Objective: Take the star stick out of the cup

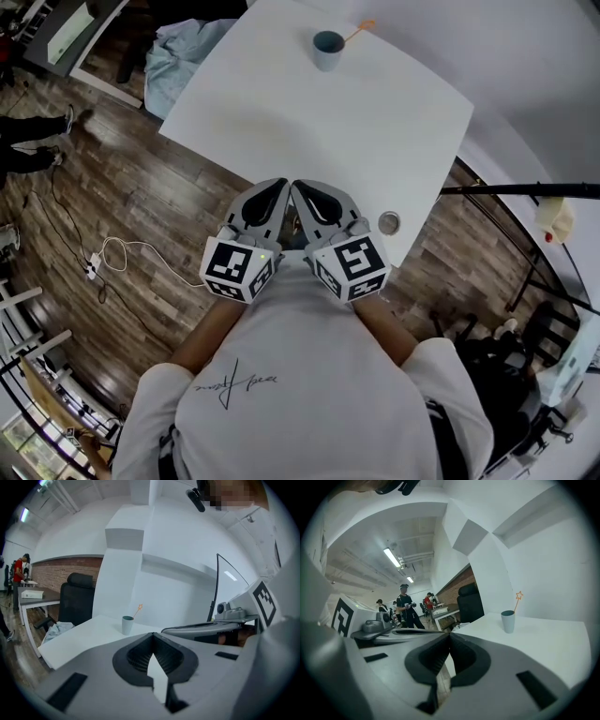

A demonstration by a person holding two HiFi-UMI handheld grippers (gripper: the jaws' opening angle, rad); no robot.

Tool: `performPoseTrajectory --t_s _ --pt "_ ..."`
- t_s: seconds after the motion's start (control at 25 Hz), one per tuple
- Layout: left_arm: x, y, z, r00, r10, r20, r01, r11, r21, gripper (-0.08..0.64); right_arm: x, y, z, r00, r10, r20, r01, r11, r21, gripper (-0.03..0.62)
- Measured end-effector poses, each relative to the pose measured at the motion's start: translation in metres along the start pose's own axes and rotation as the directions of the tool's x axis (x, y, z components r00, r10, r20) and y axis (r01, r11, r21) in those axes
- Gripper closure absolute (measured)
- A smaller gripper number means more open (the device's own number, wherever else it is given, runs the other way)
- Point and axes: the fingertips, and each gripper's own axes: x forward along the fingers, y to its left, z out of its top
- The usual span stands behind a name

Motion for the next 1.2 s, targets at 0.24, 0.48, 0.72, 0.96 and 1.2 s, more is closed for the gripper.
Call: performPoseTrajectory --t_s 0.24,0.48,0.72,0.96,1.2 --pt "0.006 -0.007 -0.005 0.999 -0.018 -0.039 0.018 1.0 0.011 0.554 -0.006 -0.007 -0.005 1.0 -0.012 0.003 0.012 0.999 0.034 0.583" --pt "0.022 -0.02 -0.005 0.997 -0.057 -0.059 0.06 0.997 0.041 0.554 -0.015 -0.025 -0.005 0.999 -0.041 0.019 0.04 0.998 0.054 0.583" --pt "0.037 -0.022 0.009 0.993 -0.108 -0.051 0.112 0.99 0.085 0.554 -0.015 -0.039 0.008 0.994 -0.092 0.056 0.089 0.994 0.06 0.583" --pt "0.051 -0.025 0.012 0.985 -0.167 -0.052 0.171 0.982 0.083 0.554 -0.01 -0.061 0.013 0.989 -0.138 0.048 0.135 0.989 0.063 0.583" --pt "0.06 -0.028 0.007 0.976 -0.21 -0.061 0.214 0.973 0.083 0.554 -0.005 -0.075 0.018 0.985 -0.168 0.034 0.166 0.985 0.051 0.583"
